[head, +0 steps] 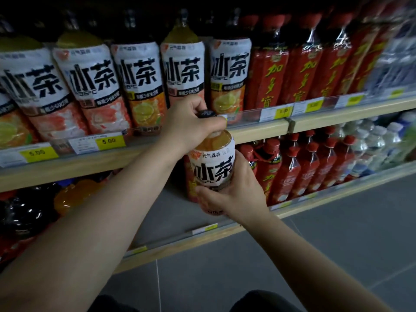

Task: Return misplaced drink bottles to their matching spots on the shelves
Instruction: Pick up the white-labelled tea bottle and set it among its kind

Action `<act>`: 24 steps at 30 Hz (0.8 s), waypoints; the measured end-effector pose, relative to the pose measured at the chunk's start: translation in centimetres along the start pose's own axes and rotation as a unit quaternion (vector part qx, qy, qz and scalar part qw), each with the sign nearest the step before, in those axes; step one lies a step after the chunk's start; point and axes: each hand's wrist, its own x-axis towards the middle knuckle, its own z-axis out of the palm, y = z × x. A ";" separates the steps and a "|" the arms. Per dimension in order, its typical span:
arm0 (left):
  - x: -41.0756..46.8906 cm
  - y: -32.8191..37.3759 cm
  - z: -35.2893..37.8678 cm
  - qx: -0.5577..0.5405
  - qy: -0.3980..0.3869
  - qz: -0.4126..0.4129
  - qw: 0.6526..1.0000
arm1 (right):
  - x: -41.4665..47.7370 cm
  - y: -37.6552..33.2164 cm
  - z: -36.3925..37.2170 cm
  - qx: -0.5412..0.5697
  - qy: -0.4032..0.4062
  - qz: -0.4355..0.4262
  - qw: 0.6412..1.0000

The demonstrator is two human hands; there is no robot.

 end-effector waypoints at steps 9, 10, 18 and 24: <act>-0.5 -0.1 1.0 -0.003 -0.007 -0.006 1.000 | 0.6 1.0 -0.1 -0.039 0.079 0.022 0.996; -0.4 -0.1 0.7 0.008 -0.006 0.009 1.000 | 0.8 1.0 -0.3 -0.041 0.082 0.018 0.996; -2.5 -5.7 -3.9 0.330 -0.018 0.067 0.941 | 4.0 -0.2 -3.2 0.012 0.114 0.013 0.993; -3.3 -7.0 -4.4 0.352 0.001 0.084 0.932 | 7.7 -3.7 -3.8 0.119 0.157 -0.008 0.980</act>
